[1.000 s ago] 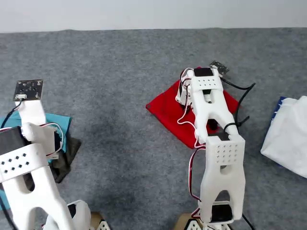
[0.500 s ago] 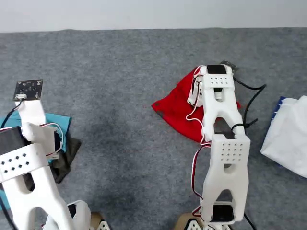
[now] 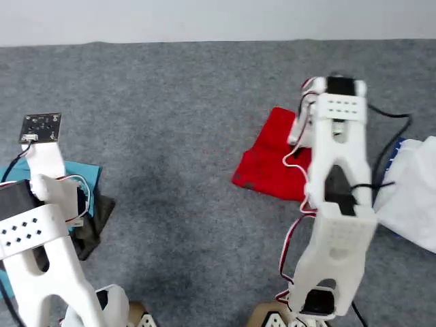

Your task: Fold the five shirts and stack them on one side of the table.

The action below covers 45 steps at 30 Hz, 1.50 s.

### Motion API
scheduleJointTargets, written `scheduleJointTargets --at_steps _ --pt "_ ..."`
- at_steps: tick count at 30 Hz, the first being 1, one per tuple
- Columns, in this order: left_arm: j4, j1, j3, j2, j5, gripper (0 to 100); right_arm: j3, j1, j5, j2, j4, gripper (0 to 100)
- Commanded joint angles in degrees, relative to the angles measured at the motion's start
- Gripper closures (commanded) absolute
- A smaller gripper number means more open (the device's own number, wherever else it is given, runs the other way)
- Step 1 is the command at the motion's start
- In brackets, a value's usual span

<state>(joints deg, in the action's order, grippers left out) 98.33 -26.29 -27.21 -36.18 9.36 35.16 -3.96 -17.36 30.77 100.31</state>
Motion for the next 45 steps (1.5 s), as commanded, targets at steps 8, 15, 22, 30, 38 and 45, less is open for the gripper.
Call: scheduleJointTargets --at_steps 8,15,22,30,38,45 --pt "0.8 -0.1 2.1 -1.4 0.0 99 0.6 -14.5 17.2 -17.3 2.5 98.8" --pt "0.8 -0.1 2.0 -1.4 0.1 99 0.6 -22.5 22.0 -21.1 2.5 98.8" --pt "0.8 -0.1 2.1 -1.1 0.1 99 0.6 -27.5 27.7 -21.4 2.2 98.8" --pt "0.5 0.0 2.1 -1.0 0.1 99 0.6 -33.3 30.5 -18.6 0.0 98.8" --pt "0.4 0.2 1.9 -1.0 0.1 99 0.6 -38.5 34.8 -14.4 -1.7 98.8" --pt "0.6 0.2 1.8 -1.0 0.1 99 0.6 -42.9 36.7 -11.8 -8.5 98.8"
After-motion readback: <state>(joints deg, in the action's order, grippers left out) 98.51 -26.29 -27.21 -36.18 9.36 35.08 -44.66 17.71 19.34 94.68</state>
